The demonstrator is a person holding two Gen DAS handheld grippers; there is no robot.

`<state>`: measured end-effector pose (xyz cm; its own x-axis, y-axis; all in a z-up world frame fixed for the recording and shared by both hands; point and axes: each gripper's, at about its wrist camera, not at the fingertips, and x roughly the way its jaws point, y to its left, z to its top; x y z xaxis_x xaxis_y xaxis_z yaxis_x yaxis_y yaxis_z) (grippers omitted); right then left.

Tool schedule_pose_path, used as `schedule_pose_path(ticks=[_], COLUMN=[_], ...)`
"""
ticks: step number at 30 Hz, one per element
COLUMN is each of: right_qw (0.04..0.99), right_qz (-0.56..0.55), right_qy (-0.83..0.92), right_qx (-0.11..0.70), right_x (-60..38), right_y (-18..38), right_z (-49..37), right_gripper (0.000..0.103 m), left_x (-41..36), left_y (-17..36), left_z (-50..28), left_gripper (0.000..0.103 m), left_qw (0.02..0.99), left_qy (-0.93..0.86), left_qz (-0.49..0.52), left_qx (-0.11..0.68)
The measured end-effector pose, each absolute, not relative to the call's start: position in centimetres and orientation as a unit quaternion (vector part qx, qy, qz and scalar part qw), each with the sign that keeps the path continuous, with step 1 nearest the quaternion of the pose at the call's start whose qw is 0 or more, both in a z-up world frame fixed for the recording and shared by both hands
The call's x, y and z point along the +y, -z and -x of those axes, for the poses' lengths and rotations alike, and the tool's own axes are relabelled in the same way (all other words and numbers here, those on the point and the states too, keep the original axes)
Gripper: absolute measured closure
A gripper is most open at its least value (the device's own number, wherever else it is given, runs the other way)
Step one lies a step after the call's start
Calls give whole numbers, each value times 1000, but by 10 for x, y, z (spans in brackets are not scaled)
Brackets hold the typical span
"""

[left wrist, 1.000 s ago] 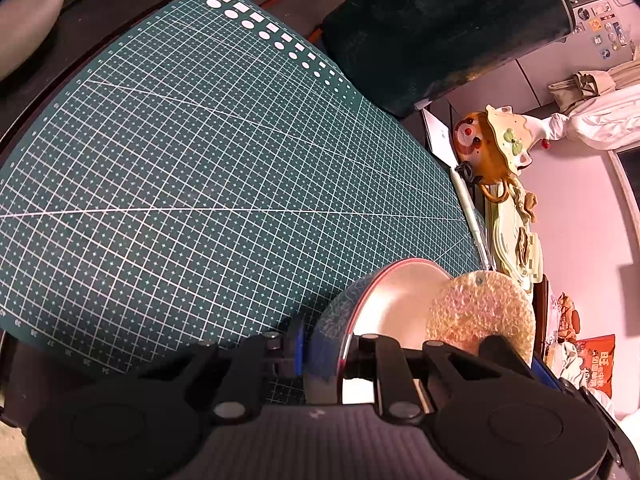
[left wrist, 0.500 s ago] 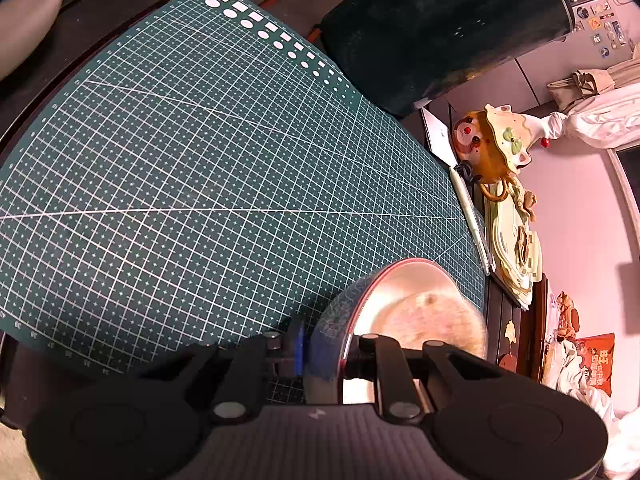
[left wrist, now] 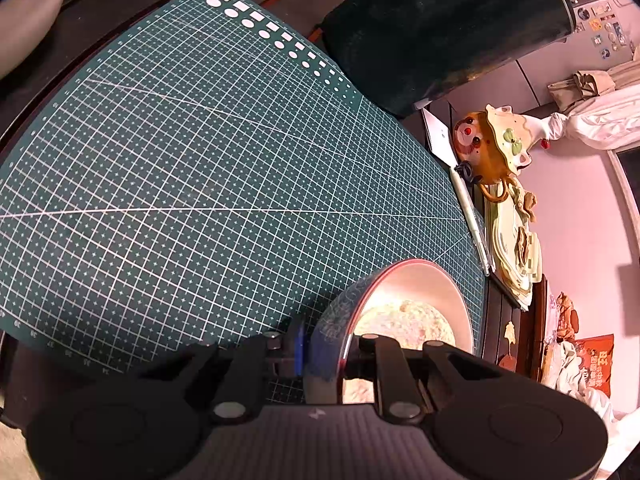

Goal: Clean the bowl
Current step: 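Sweep the sponge up the bowl's inner wall toward the rim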

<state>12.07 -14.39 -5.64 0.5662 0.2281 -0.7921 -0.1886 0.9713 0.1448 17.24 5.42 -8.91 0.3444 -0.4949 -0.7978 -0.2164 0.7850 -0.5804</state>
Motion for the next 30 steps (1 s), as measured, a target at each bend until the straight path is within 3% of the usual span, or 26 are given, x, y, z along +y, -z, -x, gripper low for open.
schedule_pose_path(ticks=[6, 13, 20, 24, 30], right_qw=[920, 903, 895, 912, 911], right_qz=[90, -11, 77, 89, 3], right_qy=[-96, -136, -107, -97, -134], right_qx=[370, 408, 426, 388, 391], right_x=[-125, -139, -122, -124, -139], right_y=[27, 26, 56, 33, 19], right_z=[-102, -108, -112, -104, -106], right_gripper=[92, 92, 92, 92, 92], left_x=[52, 58, 57, 58, 58], left_y=[89, 93, 93, 94, 95], left_z=[-173, -172, -172, -172, -172], left_gripper=[86, 86, 86, 86, 86], left_qw=[757, 757, 757, 757, 757], left_qy=[92, 94, 95, 95, 94], left_qz=[314, 315, 313, 313, 314], left_qx=[565, 565, 565, 566, 566])
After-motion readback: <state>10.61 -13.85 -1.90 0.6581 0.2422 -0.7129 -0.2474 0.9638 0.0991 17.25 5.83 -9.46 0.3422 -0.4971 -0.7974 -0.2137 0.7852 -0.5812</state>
